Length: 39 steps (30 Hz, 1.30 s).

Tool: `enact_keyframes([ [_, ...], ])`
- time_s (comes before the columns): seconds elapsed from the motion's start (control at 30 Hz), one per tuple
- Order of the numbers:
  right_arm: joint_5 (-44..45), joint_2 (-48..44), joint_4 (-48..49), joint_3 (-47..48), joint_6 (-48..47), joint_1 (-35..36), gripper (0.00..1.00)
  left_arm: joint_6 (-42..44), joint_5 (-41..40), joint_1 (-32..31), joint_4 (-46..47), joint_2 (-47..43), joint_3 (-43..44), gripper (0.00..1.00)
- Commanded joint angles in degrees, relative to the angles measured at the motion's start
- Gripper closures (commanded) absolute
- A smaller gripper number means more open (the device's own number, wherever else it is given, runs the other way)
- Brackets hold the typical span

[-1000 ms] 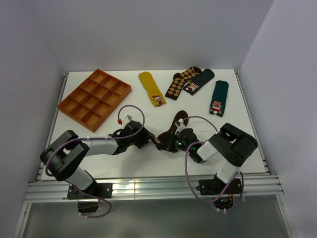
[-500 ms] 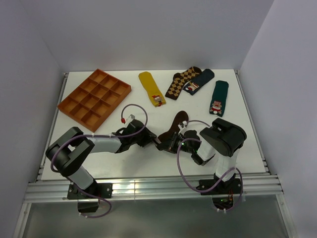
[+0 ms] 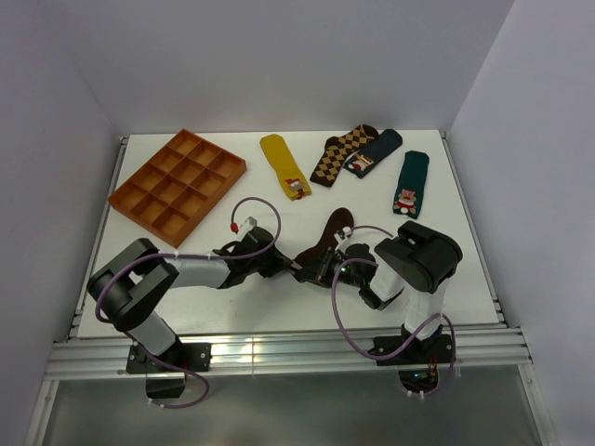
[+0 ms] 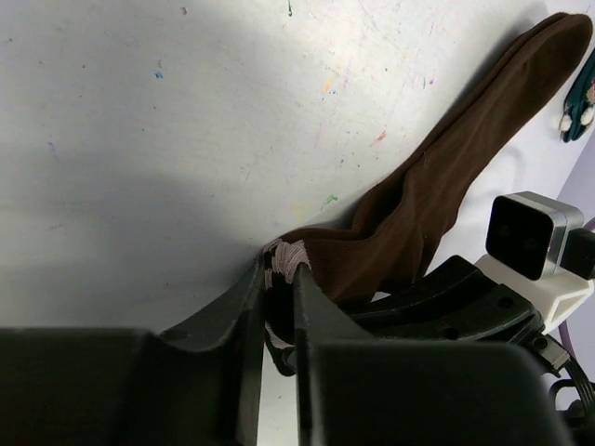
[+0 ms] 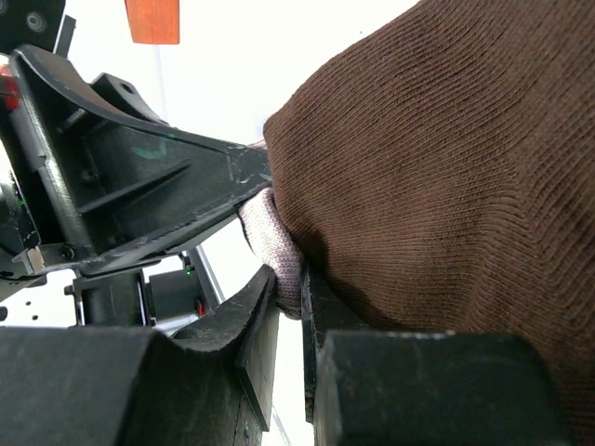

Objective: Roll the socks
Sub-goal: Roll the sock at the center of the board.

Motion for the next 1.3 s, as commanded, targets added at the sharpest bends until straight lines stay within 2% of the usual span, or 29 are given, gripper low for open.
enact_keyframes([
  [0.0,0.4,-0.1,-6.1,0.5,-2.1,-0.5,0.96,2.2,-1.6,-1.0,-5.2,-0.7,0.6,0.86],
  [0.07,0.8,-2.4,-8.3,1.1,-3.0,-0.5,0.91,2.3,-2.2,-1.1,-6.5,-1.1,0.6,0.93],
  [0.1,1.2,-3.5,-10.7,1.2,-4.7,-0.5,0.90,2.5,-2.6,-1.2,-6.9,-1.1,0.8,1.00],
  [0.27,3.5,-13.4,-19.9,3.0,-12.0,-0.1,0.73,4.8,-5.1,-1.3,-10.7,-1.5,3.5,1.00],
  [0.3,4.1,-15.0,-24.2,3.4,-13.4,0.2,0.70,5.5,-5.6,-1.3,-12.2,-1.6,4.0,1.00],
  [0.37,6.9,-19.3,-29.4,5.1,-16.3,0.9,0.59,6.9,-7.1,-1.3,-14.4,-2.0,5.5,1.00],
  [0.47,11.4,-27.1,-39.2,7.0,-22.6,1.9,0.54,8.3,-8.2,-1.3,-16.1,-2.9,6.4,1.00],
  [0.6,19.6,-34.0,-53.9,11.3,-26.8,1.7,0.55,9.0,-8.5,-1.3,-16.5,-3.0,6.7,1.00],
  [0.63,21.1,-33.8,-56.1,12.4,-27.5,1.7,0.59,9.2,-8.4,-1.4,-16.5,-2.9,6.7,1.00],
  [0.73,23.6,-30.8,-61.1,16.4,-28.5,1.1,0.61,9.6,-7.8,-1.3,-16.2,-2.5,6.7,1.00],
  [1.03,25.2,-15.8,-66.1,25.3,-24.8,-1.2,0.61,11.8,-6.5,-1.3,-15.1,-3.2,6.3,1.00],
  [1.27,24.5,-7.2,-72.4,35.0,-28.8,-5.3,0.60,18.5,-3.1,-1.4,-13.6,-6.1,4.6,1.00],
])
